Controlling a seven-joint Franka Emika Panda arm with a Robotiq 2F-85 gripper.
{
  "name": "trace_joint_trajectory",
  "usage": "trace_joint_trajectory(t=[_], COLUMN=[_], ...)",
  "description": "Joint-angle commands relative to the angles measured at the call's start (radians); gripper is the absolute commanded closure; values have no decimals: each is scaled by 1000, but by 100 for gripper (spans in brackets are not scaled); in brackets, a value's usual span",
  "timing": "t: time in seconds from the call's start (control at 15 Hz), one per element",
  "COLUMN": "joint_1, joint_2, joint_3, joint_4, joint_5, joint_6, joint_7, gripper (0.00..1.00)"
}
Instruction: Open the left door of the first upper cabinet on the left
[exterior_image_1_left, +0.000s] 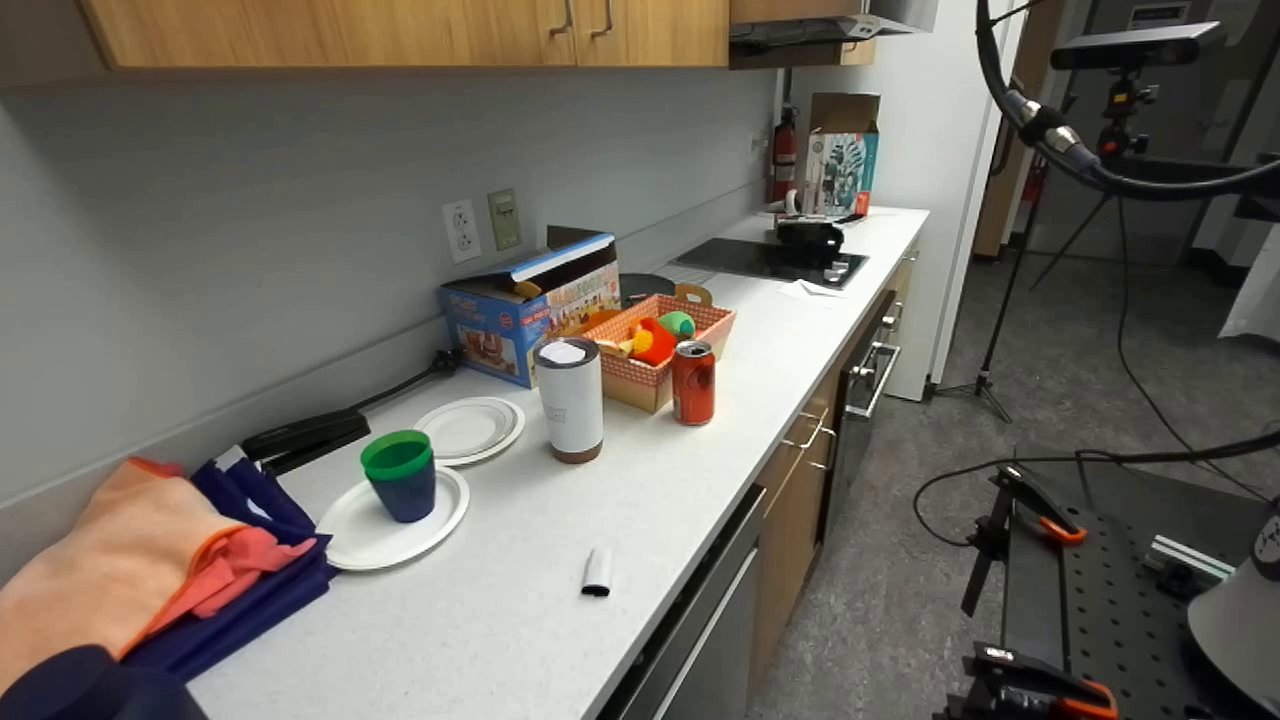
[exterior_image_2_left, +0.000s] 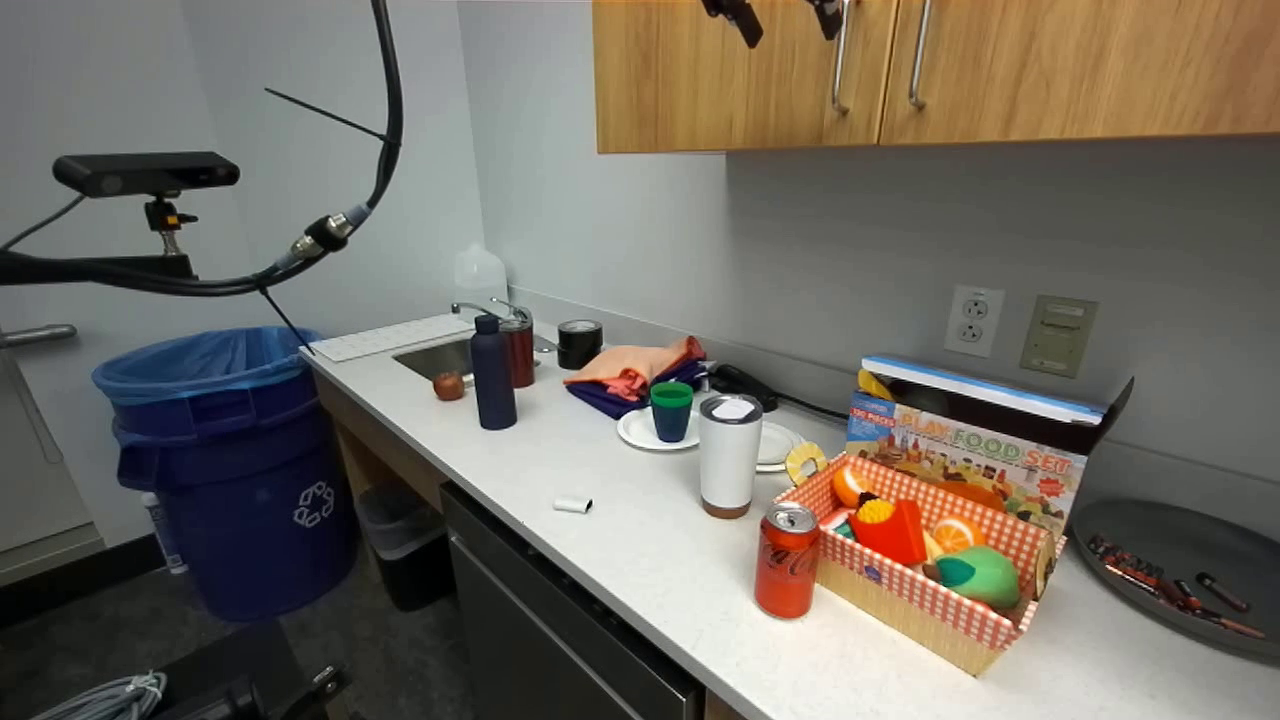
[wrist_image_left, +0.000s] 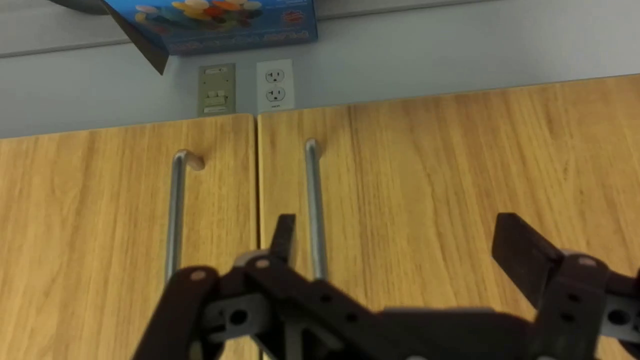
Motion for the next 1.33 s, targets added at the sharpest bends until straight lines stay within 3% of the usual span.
trace_joint_trajectory(t=[0.0, 0.27, 0.4, 0.67, 1.0, 1.27], joint_1=[-10, -3, 0, -9, -40, -76], joint_2=[72, 115, 126, 138, 151, 150], joint_3=[-18, -24, -15, 21, 12, 0], joint_4=[105, 159, 178, 216, 268, 291], joint_5=[-31, 15, 89, 354, 692, 828], joint_6=[-22, -6, 4, -20, -168, -331], joint_7=[8, -29, -94, -336, -570, -634], gripper=[0, 0, 0, 0, 0, 0])
